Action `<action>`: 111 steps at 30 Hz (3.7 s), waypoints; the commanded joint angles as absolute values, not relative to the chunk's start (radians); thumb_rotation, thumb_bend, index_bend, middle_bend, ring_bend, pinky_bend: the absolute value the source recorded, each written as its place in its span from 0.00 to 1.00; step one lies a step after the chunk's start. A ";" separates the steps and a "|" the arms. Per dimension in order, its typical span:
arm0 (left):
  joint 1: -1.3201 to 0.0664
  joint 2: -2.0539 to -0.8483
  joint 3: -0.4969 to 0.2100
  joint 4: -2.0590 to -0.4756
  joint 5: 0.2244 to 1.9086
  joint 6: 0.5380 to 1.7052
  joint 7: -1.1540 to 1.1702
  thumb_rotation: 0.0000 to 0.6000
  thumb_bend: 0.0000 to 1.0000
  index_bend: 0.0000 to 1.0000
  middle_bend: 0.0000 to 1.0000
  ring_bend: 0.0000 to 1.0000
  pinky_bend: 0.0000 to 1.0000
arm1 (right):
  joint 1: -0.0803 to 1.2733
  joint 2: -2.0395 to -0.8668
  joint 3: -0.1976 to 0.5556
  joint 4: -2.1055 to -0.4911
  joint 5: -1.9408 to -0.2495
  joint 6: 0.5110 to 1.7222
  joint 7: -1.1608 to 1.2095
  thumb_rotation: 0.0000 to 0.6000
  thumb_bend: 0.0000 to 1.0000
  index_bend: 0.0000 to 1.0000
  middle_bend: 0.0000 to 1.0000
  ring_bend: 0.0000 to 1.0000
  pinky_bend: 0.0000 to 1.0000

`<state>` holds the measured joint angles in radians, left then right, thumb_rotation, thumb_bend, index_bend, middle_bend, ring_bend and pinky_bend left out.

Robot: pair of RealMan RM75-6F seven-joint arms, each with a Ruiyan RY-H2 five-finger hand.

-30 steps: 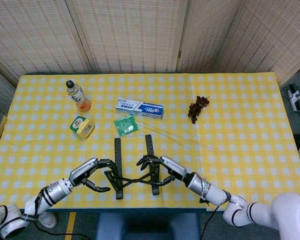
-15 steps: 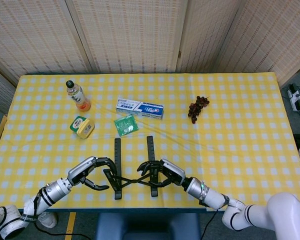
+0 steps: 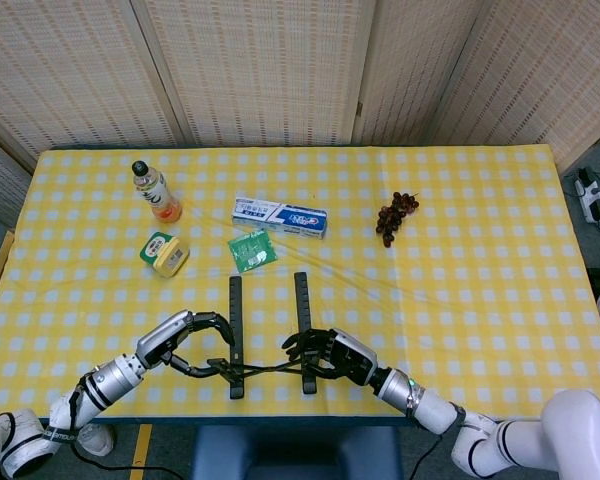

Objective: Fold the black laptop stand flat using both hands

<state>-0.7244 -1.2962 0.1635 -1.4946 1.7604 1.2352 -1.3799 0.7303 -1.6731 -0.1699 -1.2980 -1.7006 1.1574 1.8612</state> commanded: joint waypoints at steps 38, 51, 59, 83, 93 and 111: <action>-0.727 -1.298 0.147 -1.498 1.741 1.204 -1.369 1.00 0.22 0.45 0.48 0.41 0.29 | 0.667 -1.638 -0.203 -1.414 -1.667 1.087 1.993 1.00 0.36 0.47 0.33 0.33 0.19; -0.704 -1.285 0.157 -1.497 1.767 1.236 -1.268 1.00 0.22 0.37 0.43 0.30 0.27 | 0.644 -1.623 -0.224 -1.356 -1.823 1.224 1.517 1.00 0.37 0.24 0.16 0.14 0.00; -0.698 -1.256 0.179 -1.504 1.807 1.244 -1.170 1.00 0.22 0.25 0.31 0.20 0.21 | 0.668 -1.555 -0.230 -1.406 -1.856 1.255 1.423 1.00 0.36 0.11 0.08 0.08 0.00; -0.638 -1.330 0.144 -1.606 1.654 1.081 -0.526 1.00 0.22 0.20 0.25 0.19 0.21 | 0.714 -1.452 -0.232 -1.531 -1.860 1.281 1.410 1.00 0.37 0.06 0.07 0.07 0.00; -0.626 -1.399 0.093 -1.591 1.572 1.043 -0.417 1.00 0.22 0.22 0.25 0.20 0.22 | 0.704 -1.458 -0.251 -1.534 -1.855 1.287 1.424 1.00 0.36 0.06 0.07 0.07 0.00; -0.594 -1.464 0.023 -1.524 1.510 1.068 -0.308 1.00 0.22 0.26 0.25 0.22 0.23 | 0.702 -1.466 -0.281 -1.531 -1.881 1.310 1.450 1.00 0.36 0.06 0.07 0.07 0.00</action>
<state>-0.5948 -1.4621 0.0250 -1.5260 1.5117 1.0670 -0.3093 0.7022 -1.4657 -0.2808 -1.5309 -1.8807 1.3099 1.4506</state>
